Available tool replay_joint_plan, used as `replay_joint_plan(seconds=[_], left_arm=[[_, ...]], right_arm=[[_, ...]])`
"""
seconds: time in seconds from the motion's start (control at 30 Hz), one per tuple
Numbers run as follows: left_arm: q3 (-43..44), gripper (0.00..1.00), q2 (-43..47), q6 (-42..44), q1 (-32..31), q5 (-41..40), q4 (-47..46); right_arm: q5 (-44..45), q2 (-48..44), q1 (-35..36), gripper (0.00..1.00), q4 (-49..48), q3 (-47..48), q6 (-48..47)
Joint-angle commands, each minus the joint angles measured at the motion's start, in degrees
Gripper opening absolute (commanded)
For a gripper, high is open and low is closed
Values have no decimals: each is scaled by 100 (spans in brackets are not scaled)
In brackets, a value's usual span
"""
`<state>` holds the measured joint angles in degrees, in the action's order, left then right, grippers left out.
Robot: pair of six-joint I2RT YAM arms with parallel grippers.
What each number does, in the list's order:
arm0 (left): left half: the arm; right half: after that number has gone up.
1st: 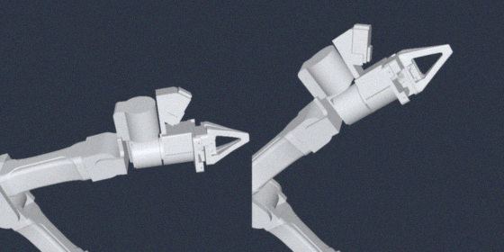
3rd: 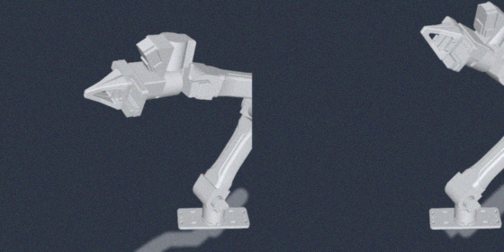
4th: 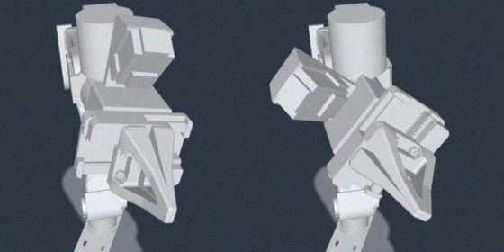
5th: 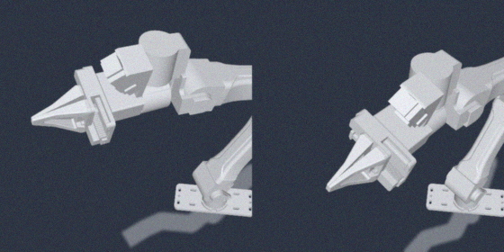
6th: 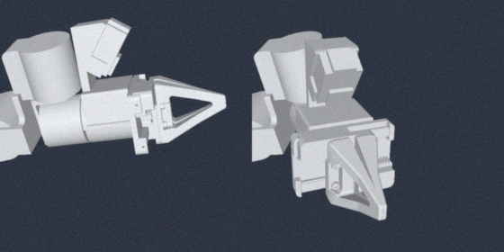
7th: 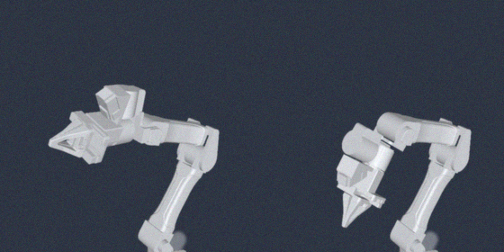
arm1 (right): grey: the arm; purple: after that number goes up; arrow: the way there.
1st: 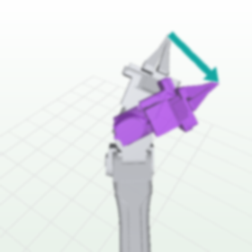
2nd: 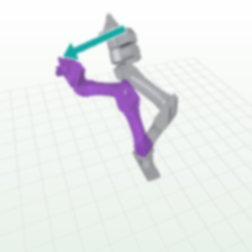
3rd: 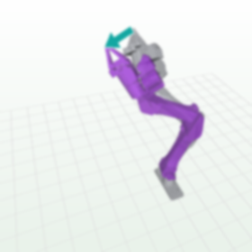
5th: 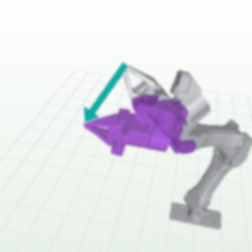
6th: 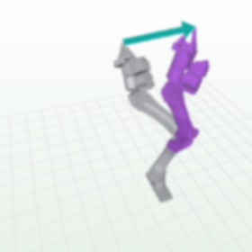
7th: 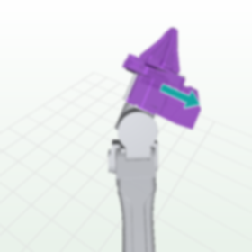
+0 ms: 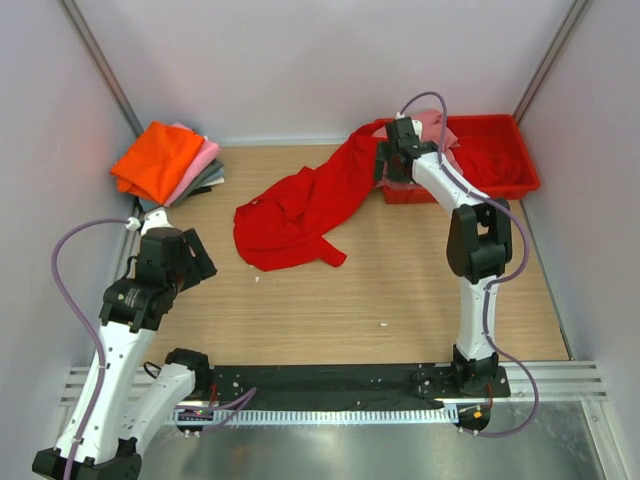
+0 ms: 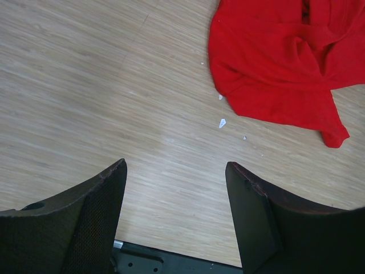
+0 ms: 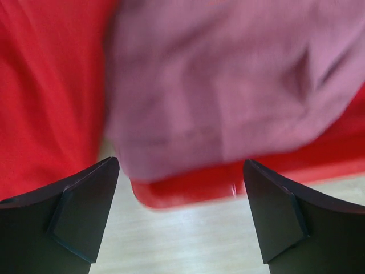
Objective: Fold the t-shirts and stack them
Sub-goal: Move the tshirt to the center of the board
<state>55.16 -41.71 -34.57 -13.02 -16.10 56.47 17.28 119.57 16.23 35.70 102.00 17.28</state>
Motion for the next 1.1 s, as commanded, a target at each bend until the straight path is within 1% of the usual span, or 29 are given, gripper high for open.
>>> replay_joint_plan(seconds=[0.0,0.03,0.17,0.27,0.33,0.37,0.43,0.47,0.53,0.57,0.6,0.7,0.8,0.9,0.97,1.03,1.07], left_arm=[[92,71,58,-50,62,-69,-83],[101,71,58,-50,80,-60,-75],[92,71,58,-33,150,-34,-101],[92,71,67,-33,176,-34,-92],[92,71,67,-33,194,-42,-101],[92,71,67,-33,203,-43,-101],[92,71,49,-41,212,-51,-92],[92,71,41,-33,220,-51,-83],[92,71,23,-41,229,-51,-92],[101,71,23,-41,238,-51,-83],[101,71,14,-33,238,-51,-83],[101,71,14,-50,238,-60,-83],[109,71,14,-50,238,-69,-75],[101,71,5,-50,238,-69,-83],[101,71,5,-50,238,-69,-74],[101,71,5,-50,238,-69,-83],[109,71,5,-50,238,-69,-66]], right_arm=[[39,382,-137,96,-301,882,-40],[21,601,-198,96,-292,997,-40],[-207,988,-313,94,-354,1437,-75],[-321,1243,-374,90,-301,1656,-76],[-365,1297,-410,77,-301,1674,-58],[-331,1280,-445,59,-318,1648,-6],[-374,1210,-471,42,-475,1447,21],[-392,1166,-489,25,-537,1385,39],[-471,1086,-515,14,-617,1297,30],[-488,1077,-533,3,-609,1305,30],[-523,1060,-577,1,-582,1340,30],[-585,946,-656,1,-529,1411,91],[-340,516,-735,1,-582,1446,144],[29,-55,-1051,1,-687,1455,363],[441,-486,-1349,1,-784,1367,487],[784,-749,-1543,1,-976,1096,601],[1099,-916,-1718,1,-1038,999,627]])
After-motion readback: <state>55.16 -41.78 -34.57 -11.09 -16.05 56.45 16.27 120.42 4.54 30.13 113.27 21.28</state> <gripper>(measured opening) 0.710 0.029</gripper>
